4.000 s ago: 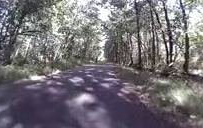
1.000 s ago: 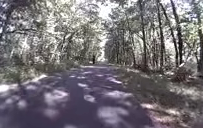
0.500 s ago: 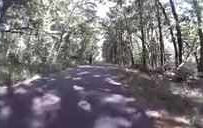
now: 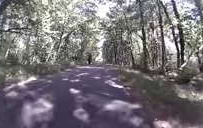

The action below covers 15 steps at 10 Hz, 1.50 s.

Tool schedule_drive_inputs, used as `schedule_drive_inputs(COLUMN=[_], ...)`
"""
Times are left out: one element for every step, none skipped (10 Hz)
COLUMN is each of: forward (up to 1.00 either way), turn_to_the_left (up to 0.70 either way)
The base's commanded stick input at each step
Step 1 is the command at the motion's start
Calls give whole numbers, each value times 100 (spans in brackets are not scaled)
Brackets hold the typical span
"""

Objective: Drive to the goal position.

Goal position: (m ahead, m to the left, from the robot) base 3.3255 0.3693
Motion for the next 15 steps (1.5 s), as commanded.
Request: schedule_drive_inputs(forward=[45,45,45,45,45,45,45,45,45,45,45,45,45,45,45], turn_to_the_left=[0,0,0,0,0,0,0,0,0,0,0,0,0,0,0])
